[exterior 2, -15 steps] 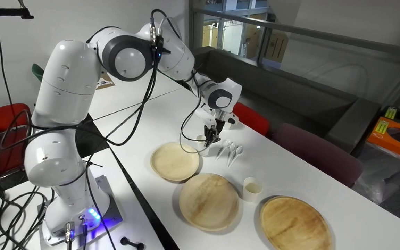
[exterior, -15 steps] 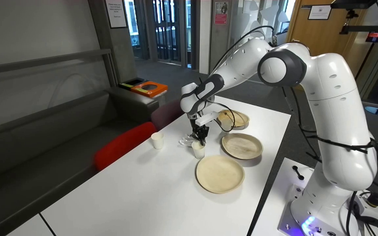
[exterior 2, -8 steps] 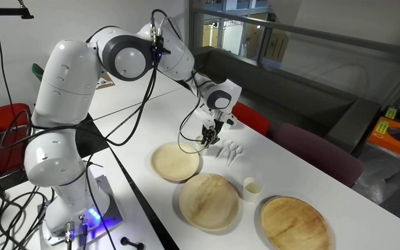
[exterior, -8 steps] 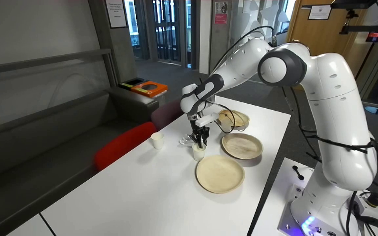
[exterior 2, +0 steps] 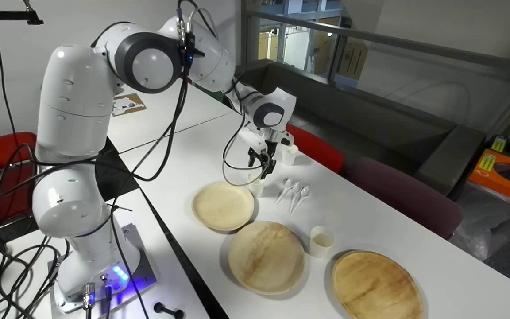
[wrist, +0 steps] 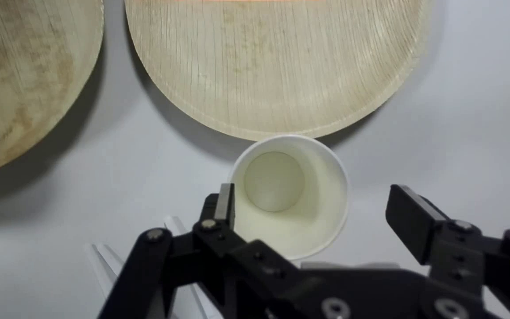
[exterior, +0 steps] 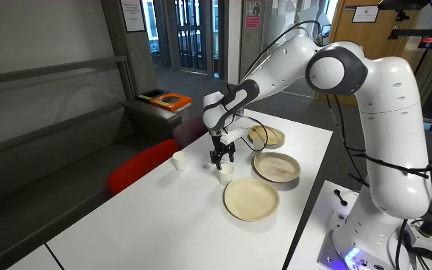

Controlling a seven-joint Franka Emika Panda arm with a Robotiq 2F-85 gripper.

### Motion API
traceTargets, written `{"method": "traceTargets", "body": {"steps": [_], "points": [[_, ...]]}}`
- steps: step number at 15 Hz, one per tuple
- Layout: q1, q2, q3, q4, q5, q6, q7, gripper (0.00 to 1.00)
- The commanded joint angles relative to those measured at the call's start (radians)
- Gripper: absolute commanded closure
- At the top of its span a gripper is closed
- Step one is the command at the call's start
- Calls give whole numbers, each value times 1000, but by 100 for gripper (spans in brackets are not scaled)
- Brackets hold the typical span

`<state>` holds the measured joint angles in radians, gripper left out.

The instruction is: Pick up the white paper cup and move it close to the brown paper plate

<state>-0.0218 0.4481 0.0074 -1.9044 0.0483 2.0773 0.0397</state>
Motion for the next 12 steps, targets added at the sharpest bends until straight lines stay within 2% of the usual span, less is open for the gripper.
{"method": "traceTargets", "body": {"steps": [1,4,9,11,12], "points": [[15,-165,9,-161,-10,46,-50,0],[34,-218,21,-232,-26,5,-89,0],[69,-290,47,-364,-82,1,-118,0],[83,-298,58,-379,-97,-12,-113,0],[76,-232,52,-325,-75,2,-94,0]]}}
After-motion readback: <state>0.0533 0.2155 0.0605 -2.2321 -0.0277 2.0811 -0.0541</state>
